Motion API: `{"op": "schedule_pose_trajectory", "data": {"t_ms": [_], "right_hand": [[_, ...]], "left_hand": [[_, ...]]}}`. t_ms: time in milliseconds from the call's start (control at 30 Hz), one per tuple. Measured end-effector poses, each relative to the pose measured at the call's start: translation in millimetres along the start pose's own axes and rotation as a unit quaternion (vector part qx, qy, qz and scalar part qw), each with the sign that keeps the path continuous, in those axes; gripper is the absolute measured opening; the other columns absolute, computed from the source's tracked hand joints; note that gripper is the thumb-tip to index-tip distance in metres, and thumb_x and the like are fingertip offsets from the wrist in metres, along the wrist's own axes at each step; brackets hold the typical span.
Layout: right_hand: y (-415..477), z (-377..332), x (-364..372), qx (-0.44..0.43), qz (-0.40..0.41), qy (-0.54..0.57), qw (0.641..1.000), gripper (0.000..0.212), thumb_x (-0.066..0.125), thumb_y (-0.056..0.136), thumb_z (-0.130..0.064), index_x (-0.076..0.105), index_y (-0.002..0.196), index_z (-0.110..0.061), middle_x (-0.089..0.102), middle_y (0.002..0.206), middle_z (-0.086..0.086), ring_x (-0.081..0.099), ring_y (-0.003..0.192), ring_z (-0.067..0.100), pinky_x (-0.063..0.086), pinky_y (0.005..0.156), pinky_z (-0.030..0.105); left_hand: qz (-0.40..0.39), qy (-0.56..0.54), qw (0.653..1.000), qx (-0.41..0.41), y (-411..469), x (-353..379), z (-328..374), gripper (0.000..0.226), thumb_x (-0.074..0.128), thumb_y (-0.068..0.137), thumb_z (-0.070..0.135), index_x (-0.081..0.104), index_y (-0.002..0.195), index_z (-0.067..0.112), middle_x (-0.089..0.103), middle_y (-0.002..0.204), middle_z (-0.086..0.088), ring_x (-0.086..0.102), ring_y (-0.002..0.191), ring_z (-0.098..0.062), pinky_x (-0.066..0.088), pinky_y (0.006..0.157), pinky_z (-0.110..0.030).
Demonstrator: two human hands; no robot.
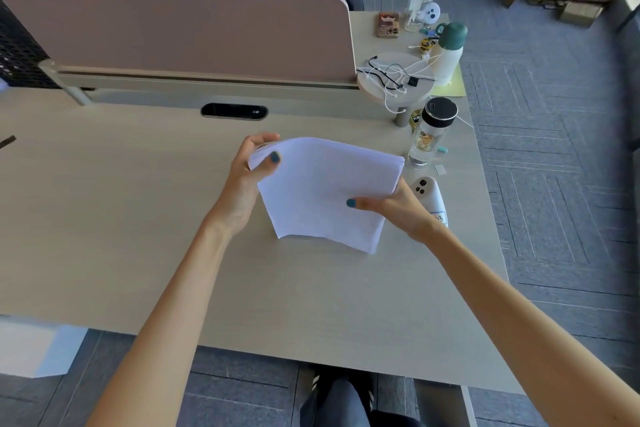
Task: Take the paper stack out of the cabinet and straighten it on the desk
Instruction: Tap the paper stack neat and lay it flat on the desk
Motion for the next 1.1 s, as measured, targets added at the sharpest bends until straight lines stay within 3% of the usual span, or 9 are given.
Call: {"op": "schedule_pose_trajectory", "data": {"t_ms": [100, 200, 300, 400, 467, 567, 767, 900, 1100], "right_hand": [[4.5, 5.2, -5.8, 0.004, 0.005, 0.021, 1.0, 0.037, 0.079, 0.072, -0.004, 0.067, 0.101, -0.025, 0.069, 0.117, 0.015, 0.064, 0.109, 0.03, 0.053, 0.094, 0.044], [8.3, 13.5, -10.7, 0.006, -0.007, 0.03, 1.0, 0.037, 0.078, 0.071, -0.005, 0.069, 0.104, -0.018, 0.07, 0.115, 0.014, 0.066, 0.107, 0.026, 0.053, 0.094, 0.043], [10.0, 23.4, -8.3, 0.01, -0.009, 0.038, 0.999, 0.036, 0.076, 0.073, 0.001, 0.069, 0.098, -0.024, 0.071, 0.108, 0.01, 0.066, 0.099, 0.018, 0.053, 0.09, 0.039], [15.1, 28.2, -3.0, 0.0, -0.004, 0.054, 0.999, 0.037, 0.073, 0.076, 0.001, 0.065, 0.108, -0.016, 0.069, 0.11, 0.014, 0.066, 0.099, 0.018, 0.057, 0.08, 0.028], [21.7, 26.3, -0.1, -0.006, 0.002, 0.063, 0.998, 0.032, 0.072, 0.074, -0.006, 0.066, 0.104, -0.015, 0.069, 0.105, 0.01, 0.066, 0.094, 0.015, 0.057, 0.077, 0.024], [36.5, 22.1, 10.9, 0.009, -0.014, 0.069, 0.997, 0.027, 0.074, 0.074, -0.005, 0.066, 0.096, -0.018, 0.067, 0.102, 0.007, 0.065, 0.092, 0.016, 0.056, 0.082, 0.029], [76.7, 37.9, 29.2, 0.096, -0.015, 0.087, 0.991, 0.026, 0.073, 0.078, -0.003, 0.07, 0.103, -0.007, 0.07, 0.104, 0.007, 0.067, 0.095, 0.02, 0.054, 0.092, 0.041], [100.0, 69.9, 31.4, 0.172, 0.033, 0.113, 0.978, 0.029, 0.075, 0.078, -0.018, 0.071, 0.104, -0.007, 0.072, 0.114, 0.012, 0.069, 0.103, 0.029, 0.052, 0.096, 0.046], [130.9, 112.1, 34.3, 0.221, 0.125, 0.073, 0.965, 0.025, 0.065, 0.083, -0.015, 0.068, 0.103, 0.001, 0.071, 0.105, 0.016, 0.069, 0.094, 0.032, 0.053, 0.09, 0.045]], "left_hand": [[-0.018, 0.027, 0.999, -0.016, 4.0, -9.2, -11.7, 0.073, 0.084, 0.058, 0.034, 0.053, 0.124, 0.04, 0.056, 0.133, -0.011, 0.057, 0.12, -0.025, 0.044, 0.101, -0.037], [-0.049, 0.064, 0.996, -0.037, 8.2, -10.4, -20.3, 0.083, 0.081, 0.059, 0.024, 0.049, 0.135, 0.03, 0.065, 0.123, -0.002, 0.062, 0.113, -0.017, 0.046, 0.093, -0.031], [-0.113, 0.082, 0.987, -0.075, 9.6, 0.0, -30.7, 0.067, 0.079, 0.065, 0.019, 0.059, 0.129, 0.02, 0.07, 0.12, 0.004, 0.065, 0.113, -0.013, 0.046, 0.093, -0.031], [-0.158, 0.113, 0.975, -0.109, 13.1, 7.5, -38.8, 0.067, 0.078, 0.067, 0.025, 0.057, 0.13, 0.023, 0.067, 0.128, 0.004, 0.062, 0.12, -0.012, 0.047, 0.096, -0.03], [-0.159, 0.114, 0.974, -0.112, 20.2, 4.6, -38.4, 0.058, 0.075, 0.078, 0.022, 0.055, 0.132, 0.024, 0.066, 0.13, 0.005, 0.061, 0.122, -0.012, 0.048, 0.099, -0.032], [-0.142, 0.103, 0.977, -0.122, 32.6, -10.0, -39.0, 0.047, 0.067, 0.089, 0.016, 0.055, 0.133, 0.025, 0.067, 0.128, 0.007, 0.063, 0.119, -0.009, 0.05, 0.096, -0.031], [-0.146, 0.097, 0.963, -0.205, 70.8, -42.1, -57.1, 0.043, 0.068, 0.088, 0.024, 0.058, 0.129, 0.032, 0.069, 0.125, 0.013, 0.065, 0.114, -0.006, 0.051, 0.088, -0.03], [-0.149, 0.088, 0.952, -0.252, 102.6, -53.0, -84.4, 0.031, 0.068, 0.089, 0.023, 0.064, 0.117, 0.034, 0.072, 0.116, 0.013, 0.066, 0.11, -0.008, 0.053, 0.086, -0.03], [-0.132, 0.083, 0.939, -0.308, 141.6, -64.5, -133.8, 0.015, 0.069, 0.088, 0.02, 0.066, 0.101, 0.027, 0.071, 0.102, 0.012, 0.065, 0.105, -0.014, 0.051, 0.075, -0.023]]}}
Point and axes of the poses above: each hand's wrist, its own y-axis towards the middle knuckle, its own x-axis out of the palm, z = x × y, the point moved 7 cm from there along y, towards the middle knuckle
